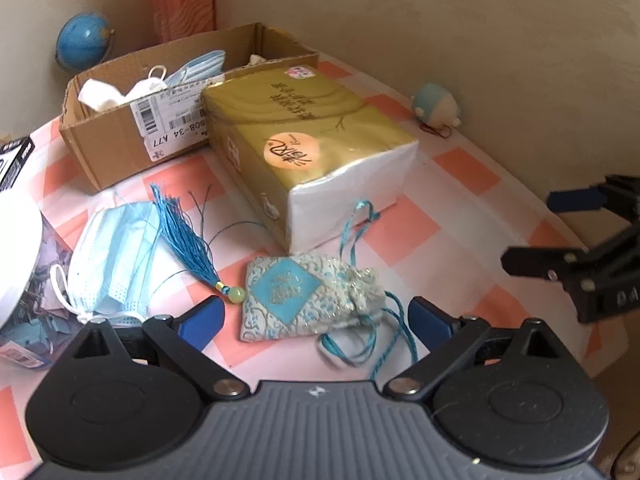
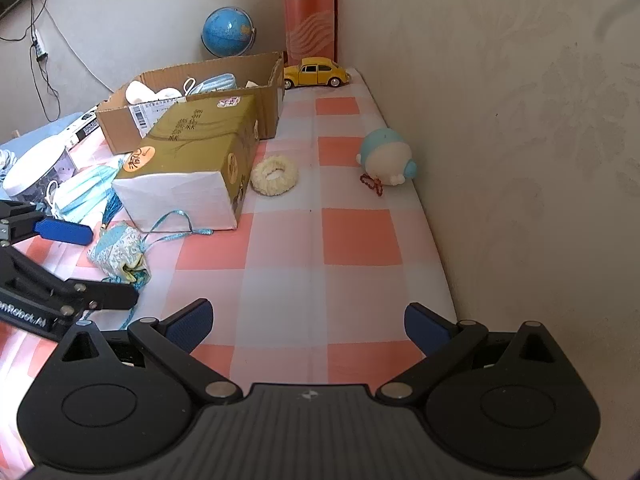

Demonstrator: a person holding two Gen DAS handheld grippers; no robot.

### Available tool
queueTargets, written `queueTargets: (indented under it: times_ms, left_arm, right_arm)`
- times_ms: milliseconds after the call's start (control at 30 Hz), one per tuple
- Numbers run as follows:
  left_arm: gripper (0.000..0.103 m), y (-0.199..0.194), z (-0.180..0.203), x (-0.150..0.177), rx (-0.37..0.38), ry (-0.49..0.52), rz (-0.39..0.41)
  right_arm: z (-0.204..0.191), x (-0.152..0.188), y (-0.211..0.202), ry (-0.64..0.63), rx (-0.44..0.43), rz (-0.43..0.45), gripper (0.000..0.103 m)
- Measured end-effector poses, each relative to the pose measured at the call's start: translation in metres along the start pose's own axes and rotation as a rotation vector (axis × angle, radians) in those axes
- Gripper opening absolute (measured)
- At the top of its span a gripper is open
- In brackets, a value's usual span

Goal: Organize soft objects
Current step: 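Close left gripper on floral sachet bag, then close right gripper on blue-white plush toy while left gripper lifts sachet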

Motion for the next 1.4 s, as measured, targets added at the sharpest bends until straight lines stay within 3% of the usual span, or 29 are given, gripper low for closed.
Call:
queueTargets:
  times_ms: [167, 233, 500, 767, 967, 1400]
  left_arm:
    - [0.095, 0.007, -0.001, -0.003, -0.046, -0.018, 0.029]
    - [0.088, 0.007, 0.001, -0.002, -0.078, 0.0, 0.037]
    - [0.058, -0.004, 0.007, 0.0, -0.081, -0.004, 0.055]
    - [0.058, -0.014, -0.007, 0.011, -0.14, -0.078, 0.054]
    - [0.058, -0.017, -0.02, 0.014, -0.16, -0.108, 0.06]
    - [0.058, -0.013, -0.024, 0.01, -0.151, -0.118, 0.061]
  right_arm:
    - [0.0, -0.001, 0.0, 0.0, 0.0, 0.002, 0.103]
    - [0.0, -0.001, 0.001, -0.001, 0.002, 0.002, 0.103]
    - [0.0, -0.001, 0.007, -0.004, 0.014, -0.006, 0.103]
    - [0.008, -0.01, 0.009, 0.013, 0.06, 0.042, 0.103]
    - [0.009, -0.026, 0.016, -0.019, 0.148, 0.109, 0.087]
    - [0.01, -0.069, 0.052, -0.134, 0.273, 0.18, 0.074]
Point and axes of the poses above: each gripper's, at about its wrist camera, not at the fingertips, and y roughly the way its jaws point, z to its right, x to its underside, the point moved 5 cm from there along y, roughly the way its jaws point, and after that the axes turned 2 degrees about z, right-handed, at the moved point
